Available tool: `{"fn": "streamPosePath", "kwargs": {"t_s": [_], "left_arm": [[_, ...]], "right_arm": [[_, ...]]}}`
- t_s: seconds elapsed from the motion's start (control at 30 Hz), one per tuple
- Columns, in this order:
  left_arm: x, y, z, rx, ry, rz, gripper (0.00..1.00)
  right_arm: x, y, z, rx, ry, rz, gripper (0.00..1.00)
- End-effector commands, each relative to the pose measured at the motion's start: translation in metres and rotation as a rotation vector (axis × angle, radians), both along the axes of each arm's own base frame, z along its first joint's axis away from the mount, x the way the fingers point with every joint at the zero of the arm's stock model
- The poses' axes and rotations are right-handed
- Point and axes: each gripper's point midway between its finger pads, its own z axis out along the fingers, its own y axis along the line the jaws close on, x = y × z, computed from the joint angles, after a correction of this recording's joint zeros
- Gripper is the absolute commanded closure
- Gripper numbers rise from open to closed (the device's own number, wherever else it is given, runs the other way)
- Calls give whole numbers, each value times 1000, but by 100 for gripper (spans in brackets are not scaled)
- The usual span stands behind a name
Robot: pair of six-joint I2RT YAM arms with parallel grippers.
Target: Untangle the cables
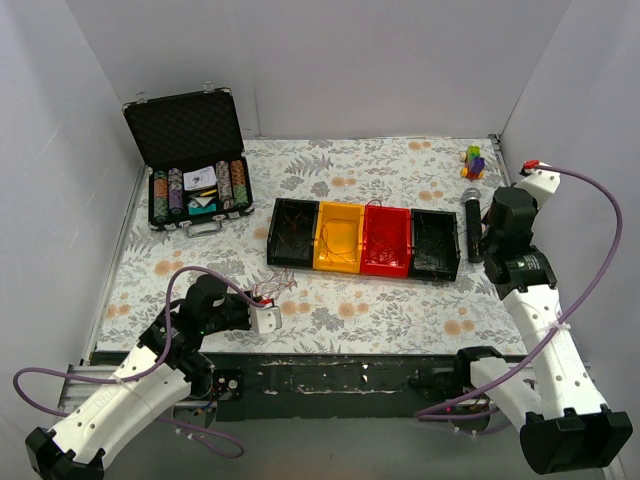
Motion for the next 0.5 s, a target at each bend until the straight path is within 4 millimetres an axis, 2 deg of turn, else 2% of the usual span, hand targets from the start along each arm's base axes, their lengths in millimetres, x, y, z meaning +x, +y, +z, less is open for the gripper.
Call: {"fn": "streamPosePath", "kwargs": {"t_s": [0.0,0.1,0.17,0.37,0.47], "left_arm": [[-2,-3,2,-17,10,-12,100],[-2,-4,2,-16,10,-17,100],[-2,-5,2,-20,9,-20,100],[-2,-6,5,-28,15,-17,100],[-3,-5,5,-28,16,-15,100]], "right_arm": [[-3,-10,34,-39,-87,-33,99],[-5,-9,35,-49,-91,-16,99],[-1,-3,28,-47,-63,23,99],[18,16,-26,-54,118,142,99],[27,22,-40,-51,152,179,99]]}}
